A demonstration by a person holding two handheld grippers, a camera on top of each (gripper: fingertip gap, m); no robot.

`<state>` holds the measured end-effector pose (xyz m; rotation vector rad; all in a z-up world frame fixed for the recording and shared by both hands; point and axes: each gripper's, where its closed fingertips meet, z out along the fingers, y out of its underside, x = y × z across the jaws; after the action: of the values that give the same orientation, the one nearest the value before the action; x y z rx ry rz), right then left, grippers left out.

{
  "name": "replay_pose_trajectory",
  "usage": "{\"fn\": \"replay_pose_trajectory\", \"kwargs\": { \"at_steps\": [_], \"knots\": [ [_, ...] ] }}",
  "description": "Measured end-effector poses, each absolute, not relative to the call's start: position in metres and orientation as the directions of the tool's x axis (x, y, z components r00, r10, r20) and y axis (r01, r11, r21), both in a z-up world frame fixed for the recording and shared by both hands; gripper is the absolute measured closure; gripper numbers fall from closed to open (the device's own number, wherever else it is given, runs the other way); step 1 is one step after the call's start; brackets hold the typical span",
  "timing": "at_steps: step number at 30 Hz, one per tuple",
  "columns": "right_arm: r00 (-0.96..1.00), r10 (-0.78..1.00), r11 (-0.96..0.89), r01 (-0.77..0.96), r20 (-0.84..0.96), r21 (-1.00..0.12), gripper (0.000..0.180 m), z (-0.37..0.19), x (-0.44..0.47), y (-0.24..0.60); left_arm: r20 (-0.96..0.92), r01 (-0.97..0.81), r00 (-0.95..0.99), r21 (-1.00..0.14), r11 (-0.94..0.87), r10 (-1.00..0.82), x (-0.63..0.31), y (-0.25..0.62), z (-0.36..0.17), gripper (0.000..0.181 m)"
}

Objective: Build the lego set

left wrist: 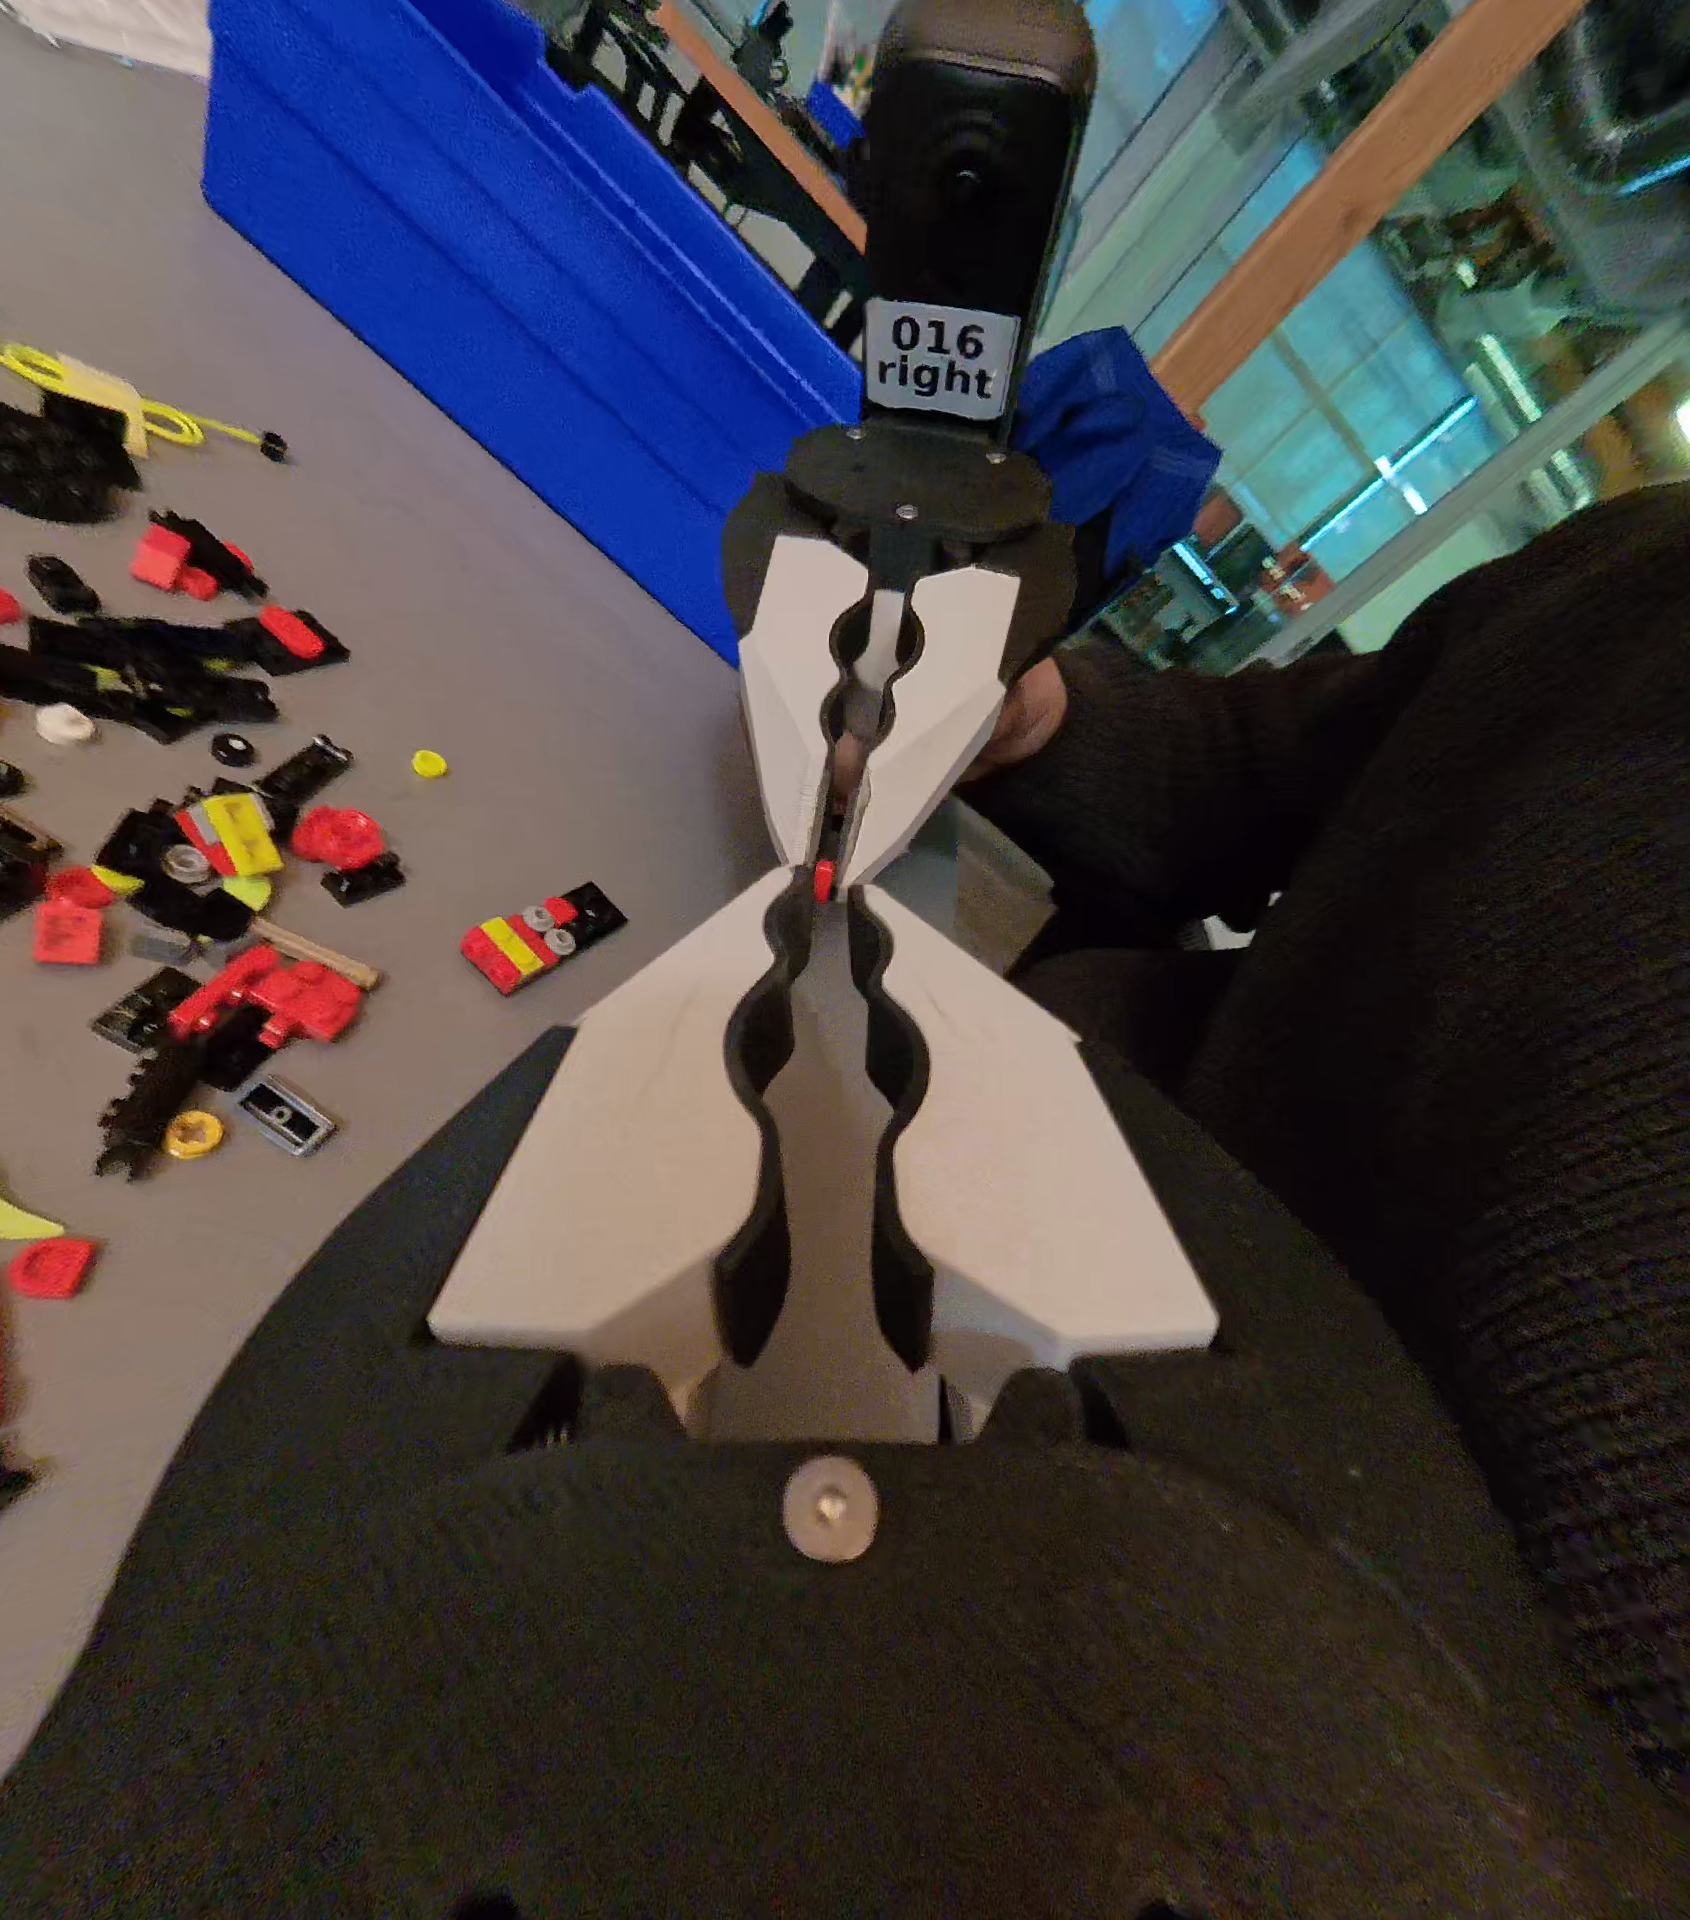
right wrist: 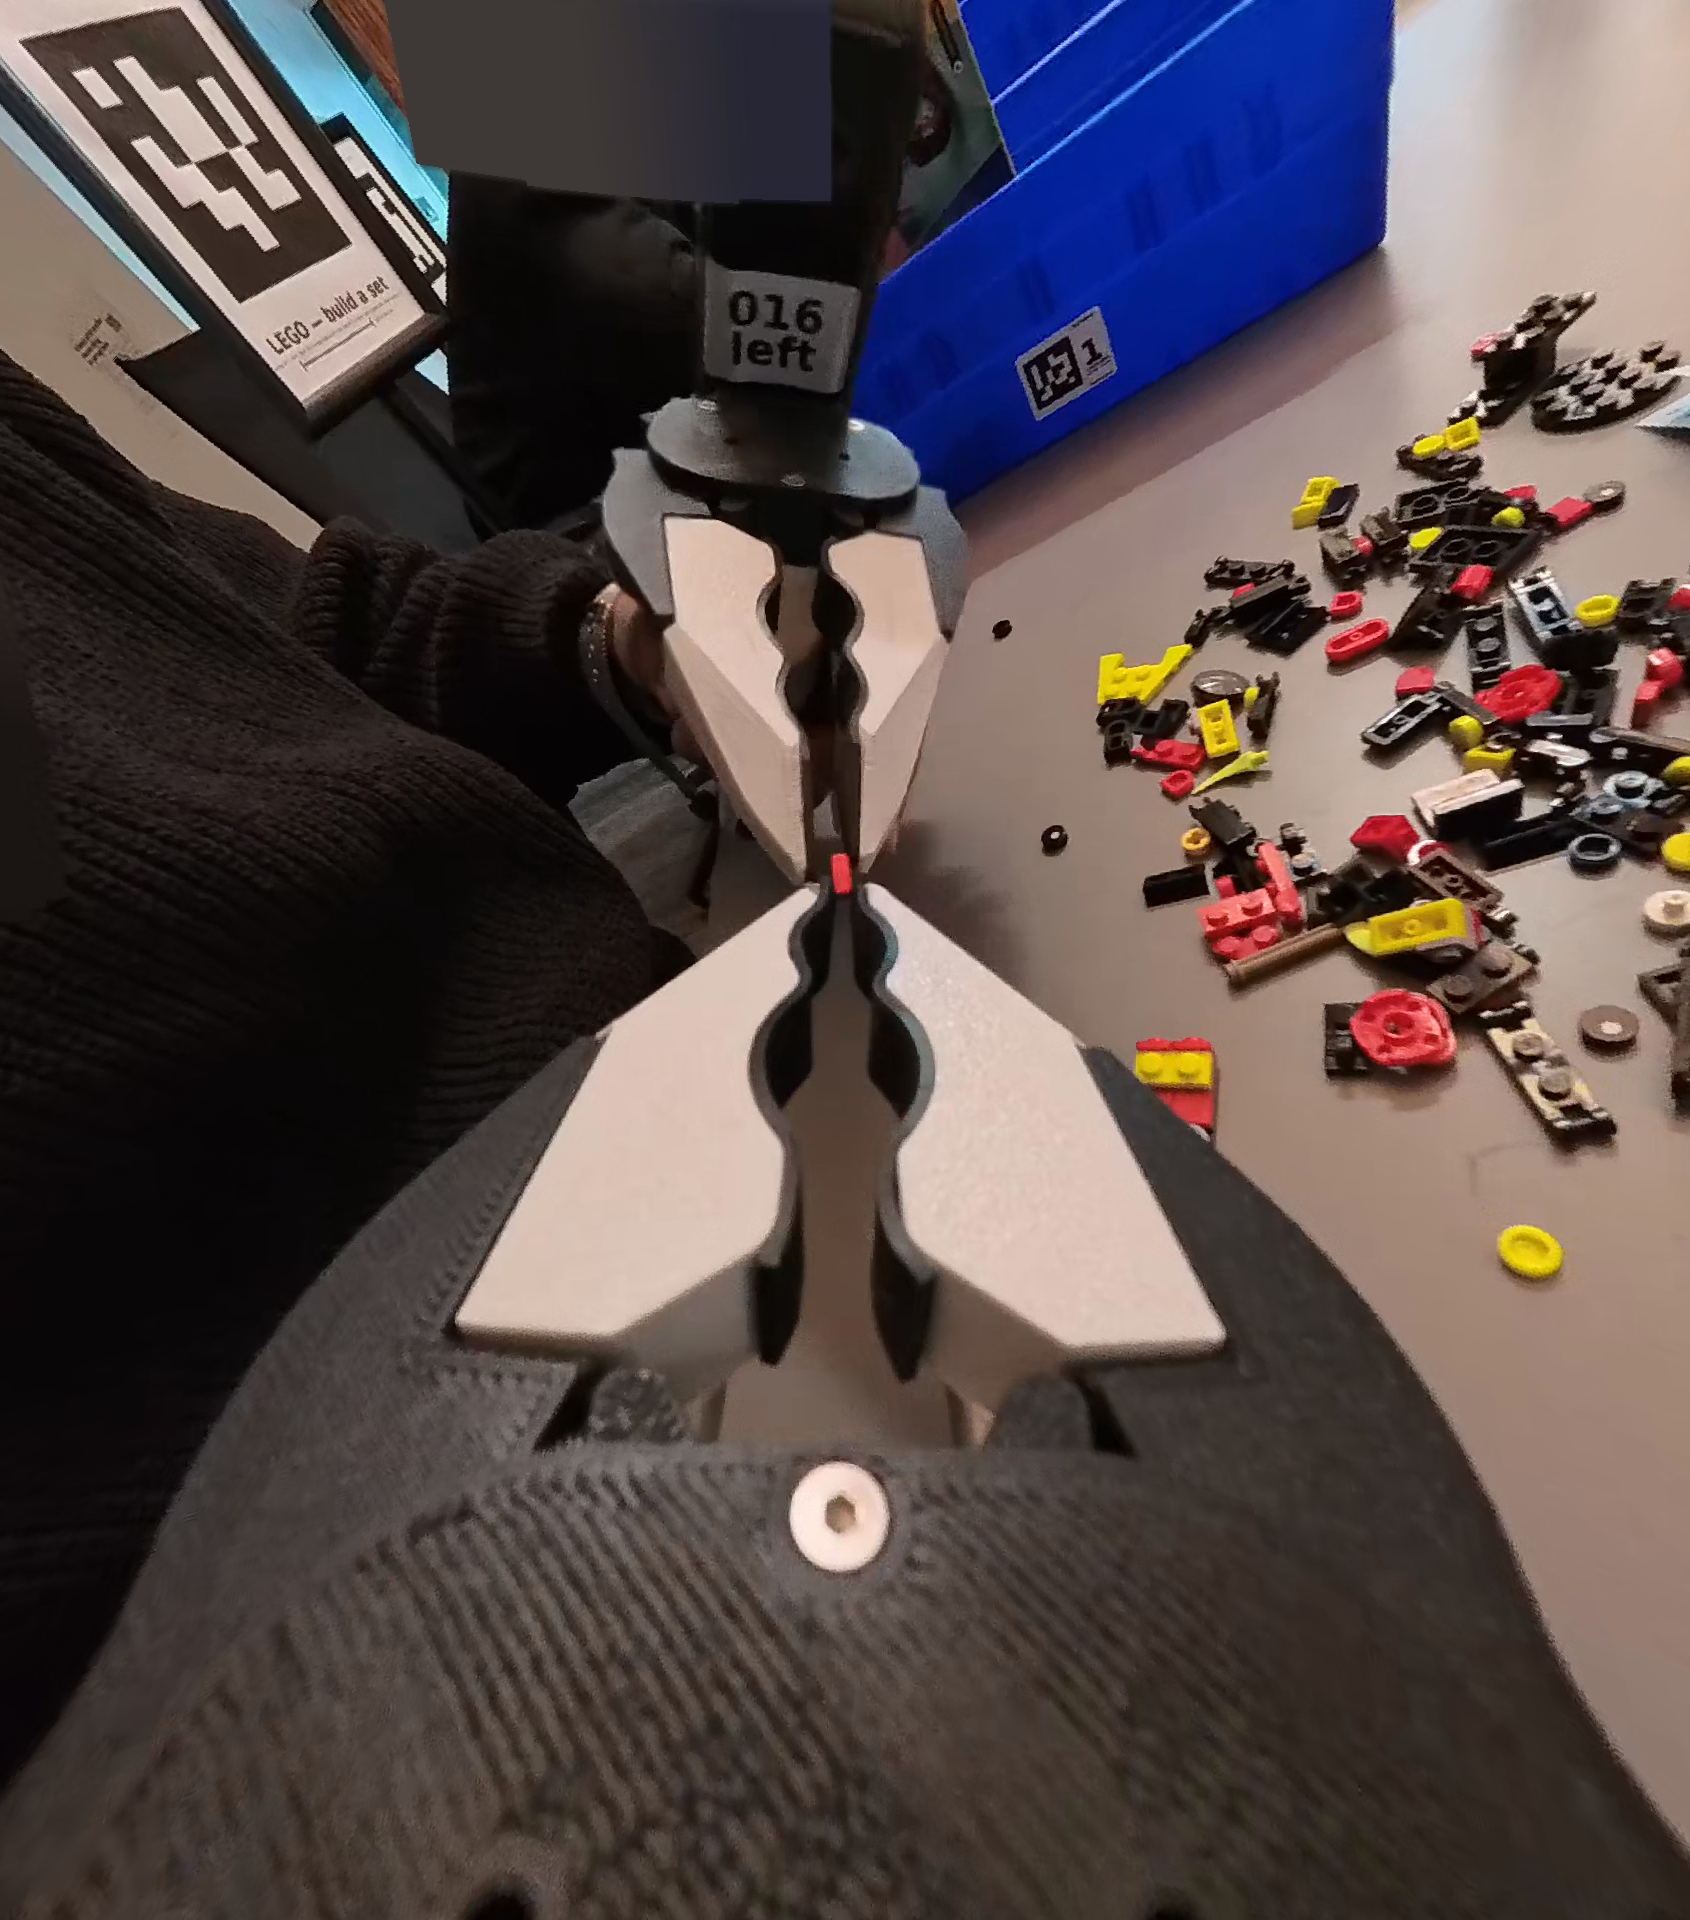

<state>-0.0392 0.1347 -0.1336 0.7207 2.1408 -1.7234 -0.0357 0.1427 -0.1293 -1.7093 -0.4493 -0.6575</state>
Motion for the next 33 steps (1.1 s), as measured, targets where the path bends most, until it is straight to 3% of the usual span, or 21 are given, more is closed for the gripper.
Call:
{"fn": "replay_pose_trajectory", "kwargs": {
  "at_steps": [8,18,22,27,33],
  "knots": [
    [-0.864,0.133,0.204,0.504,-0.486,-0.839,0.178,-0.133,-0.027,0.134,0.727,0.683,0.675,-0.679,-0.268,-0.122,-0.026,0.142,-0.128,0.181],
    [-0.892,0.151,0.271,0.451,-0.426,-0.850,0.178,-0.142,-0.025,0.134,0.698,0.647,0.711,-0.697,-0.309,-0.085,-0.023,0.144,-0.136,0.181],
    [-0.909,0.204,0.270,0.408,-0.362,-0.872,0.165,-0.143,-0.034,0.136,0.696,0.652,0.716,-0.693,-0.308,-0.051,-0.028,0.144,-0.140,0.181],
    [-0.951,0.310,0.357,0.132,-0.016,-0.925,0.155,-0.134,-0.051,0.149,0.804,0.780,0.595,-0.583,-0.227,-0.020,-0.045,0.142,-0.138,0.181],
    [-0.866,0.304,0.538,-0.187,0.396,-0.822,0.159,-0.131,-0.051,0.141,0.924,0.917,0.372,-0.381,-0.119,-0.088,-0.058,0.139,-0.128,0.181]
  ]
}}
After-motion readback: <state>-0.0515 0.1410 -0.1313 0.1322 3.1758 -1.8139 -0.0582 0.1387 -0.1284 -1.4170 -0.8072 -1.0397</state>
